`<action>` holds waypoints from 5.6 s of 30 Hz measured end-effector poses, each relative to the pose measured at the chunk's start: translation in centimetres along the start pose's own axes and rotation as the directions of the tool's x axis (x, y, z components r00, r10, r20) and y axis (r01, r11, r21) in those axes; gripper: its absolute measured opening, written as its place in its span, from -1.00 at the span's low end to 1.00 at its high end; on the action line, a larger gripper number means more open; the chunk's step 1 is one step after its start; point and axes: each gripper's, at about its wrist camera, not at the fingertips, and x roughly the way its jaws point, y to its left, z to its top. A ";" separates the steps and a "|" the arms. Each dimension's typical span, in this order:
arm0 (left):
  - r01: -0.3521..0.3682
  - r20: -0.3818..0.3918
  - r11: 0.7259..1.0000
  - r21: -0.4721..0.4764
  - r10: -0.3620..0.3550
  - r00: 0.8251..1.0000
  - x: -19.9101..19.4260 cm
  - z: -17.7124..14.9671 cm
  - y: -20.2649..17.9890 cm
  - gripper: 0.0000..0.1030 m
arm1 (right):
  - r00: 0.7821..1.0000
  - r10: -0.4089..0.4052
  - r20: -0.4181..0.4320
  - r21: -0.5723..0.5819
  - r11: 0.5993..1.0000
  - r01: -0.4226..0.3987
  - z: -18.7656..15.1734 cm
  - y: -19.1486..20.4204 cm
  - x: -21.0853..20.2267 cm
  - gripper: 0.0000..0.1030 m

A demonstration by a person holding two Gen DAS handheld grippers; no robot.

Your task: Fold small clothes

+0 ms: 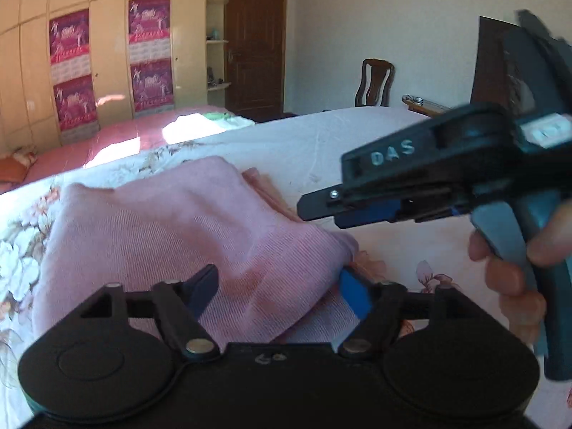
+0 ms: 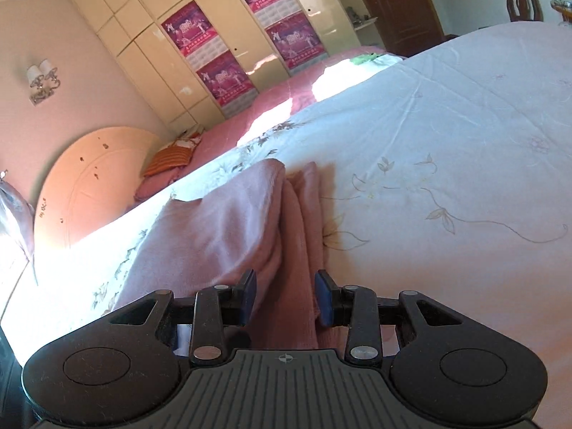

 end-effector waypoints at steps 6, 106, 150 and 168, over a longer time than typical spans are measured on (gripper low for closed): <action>-0.111 0.034 0.971 -0.213 0.121 0.992 -2.7 0.4 5.2 0.46 | 0.996 0.017 -0.085 -0.028 0.999 -0.019 0.0 1.1 2.9 -0.30; -0.038 -0.197 0.907 -0.419 -0.051 0.979 -3.0 -2.1 13.2 0.45 | 0.942 -0.334 0.002 -0.154 0.931 0.331 -4.5 4.6 1.9 -0.43; -0.047 -0.143 0.895 -0.444 -0.019 0.990 -2.1 4.5 16.5 -0.36 | 0.996 0.040 -0.086 -0.070 0.996 -0.046 1.8 7.6 6.4 -0.60; -0.145 -0.135 0.870 -0.470 0.091 0.987 -15.7 -1.8 38.3 -0.36 | 0.978 0.151 -0.143 -0.119 0.979 -0.168 -5.6 30.6 17.9 -0.60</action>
